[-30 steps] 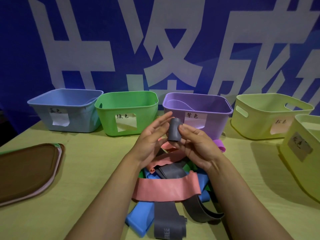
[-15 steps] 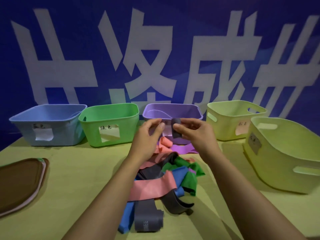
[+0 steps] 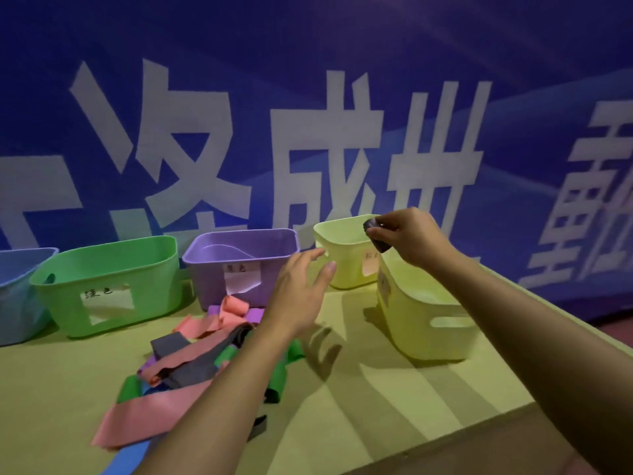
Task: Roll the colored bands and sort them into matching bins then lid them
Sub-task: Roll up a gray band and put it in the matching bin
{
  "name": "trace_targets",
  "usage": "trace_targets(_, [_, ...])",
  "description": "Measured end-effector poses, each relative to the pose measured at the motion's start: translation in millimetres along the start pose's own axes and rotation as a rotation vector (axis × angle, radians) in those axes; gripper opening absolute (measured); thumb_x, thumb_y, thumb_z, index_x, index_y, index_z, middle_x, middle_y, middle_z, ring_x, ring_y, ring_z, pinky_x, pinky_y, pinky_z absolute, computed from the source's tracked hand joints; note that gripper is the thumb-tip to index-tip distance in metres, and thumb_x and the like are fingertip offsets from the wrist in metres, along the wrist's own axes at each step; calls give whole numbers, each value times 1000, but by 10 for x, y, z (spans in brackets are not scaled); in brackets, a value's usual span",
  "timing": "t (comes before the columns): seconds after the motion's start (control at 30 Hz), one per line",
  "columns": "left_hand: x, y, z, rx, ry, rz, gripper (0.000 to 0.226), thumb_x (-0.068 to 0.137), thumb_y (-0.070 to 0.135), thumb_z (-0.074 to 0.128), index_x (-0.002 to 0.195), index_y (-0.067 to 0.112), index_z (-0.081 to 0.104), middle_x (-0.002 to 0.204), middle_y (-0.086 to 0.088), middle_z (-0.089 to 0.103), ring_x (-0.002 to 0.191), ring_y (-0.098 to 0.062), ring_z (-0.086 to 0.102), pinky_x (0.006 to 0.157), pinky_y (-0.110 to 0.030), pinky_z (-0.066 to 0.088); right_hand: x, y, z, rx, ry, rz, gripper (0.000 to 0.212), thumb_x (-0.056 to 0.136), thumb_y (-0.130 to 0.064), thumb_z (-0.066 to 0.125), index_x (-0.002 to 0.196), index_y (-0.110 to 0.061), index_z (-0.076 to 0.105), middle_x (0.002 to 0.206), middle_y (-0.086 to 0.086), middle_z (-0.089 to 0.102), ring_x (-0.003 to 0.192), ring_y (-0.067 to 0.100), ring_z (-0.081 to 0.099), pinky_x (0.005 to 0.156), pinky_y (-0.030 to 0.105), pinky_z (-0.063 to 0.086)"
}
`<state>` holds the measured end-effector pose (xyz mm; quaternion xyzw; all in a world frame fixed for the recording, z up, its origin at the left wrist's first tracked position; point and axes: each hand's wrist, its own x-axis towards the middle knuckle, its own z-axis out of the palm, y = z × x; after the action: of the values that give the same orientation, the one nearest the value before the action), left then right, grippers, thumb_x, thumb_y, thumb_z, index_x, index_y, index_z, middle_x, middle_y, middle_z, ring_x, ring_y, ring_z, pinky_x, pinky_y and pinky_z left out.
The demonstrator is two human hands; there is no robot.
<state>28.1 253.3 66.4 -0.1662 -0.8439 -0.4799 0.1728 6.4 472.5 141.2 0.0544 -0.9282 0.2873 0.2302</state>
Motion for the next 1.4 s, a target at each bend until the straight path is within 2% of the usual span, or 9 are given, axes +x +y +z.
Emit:
trace_targets(0.23, [147,61,410,147,-54,73,49,103,53,49,145,29,52,146,7,51,137,-15,44,115,-43,37,457,911,-141,-404,-300,74,27,89,-34,78,104,-11,78,81,2,71,71,15,66,62,27,54])
trace_targets(0.43, [199,-46,510,245,-82,61,51,103,56,46,147,31,49,149,7,47,138,-15,41,114,-42,37,602,1275,201,-556,-682,-4,31,86,-30,82,115,-20,76,99,-3,75,88,15,68,81,26,50])
trace_targets(0.63, [235,-91,555,315,-105,59,52,102,56,45,148,30,48,149,6,46,138,-16,41,115,-42,36,698,1442,530,-629,-790,-22,28,88,-27,80,115,-22,76,91,-8,71,84,12,67,83,26,49])
trace_targets(0.73, [239,-96,578,381,-124,90,54,102,57,44,149,29,47,149,8,45,138,-14,39,116,-41,34,695,1470,606,-640,-782,7,36,88,-26,80,122,-20,73,101,-3,72,92,16,67,83,26,48])
trace_targets(0.83, [229,-91,576,431,-137,113,56,102,58,44,150,29,45,148,9,44,138,-14,38,117,-40,33,681,1479,625,-661,-782,16,55,88,-28,79,139,-19,61,125,2,68,111,22,63,97,31,49])
trace_targets(0.97, [201,-65,496,486,-152,138,57,102,59,42,152,31,43,151,8,42,140,-15,37,118,-39,32,655,1273,386,-625,-653,-35,45,95,-30,71,137,-19,61,130,3,66,113,22,62,103,35,51])
trace_targets(1.17, [43,-81,87,536,-136,155,56,104,57,42,153,30,41,154,7,40,144,-14,33,117,-37,28,285,404,141,-391,-182,-226,34,102,-37,59,132,-22,65,130,-2,68,110,16,66,93,35,57])
trace_targets(1.3, [-170,-208,-380,557,-94,143,55,103,55,45,151,27,44,149,6,44,140,-17,38,114,-38,33,-147,-286,372,-429,-167,-376,40,103,-48,53,137,-28,61,136,-5,63,112,17,64,89,34,57])
trace_targets(1.4, [-384,-419,-795,662,-48,117,55,102,57,43,149,27,47,148,4,46,138,-21,41,113,-39,33,-404,-714,653,-509,-206,-459,41,104,-52,47,140,-33,56,139,-9,59,113,18,63,69,24,47])
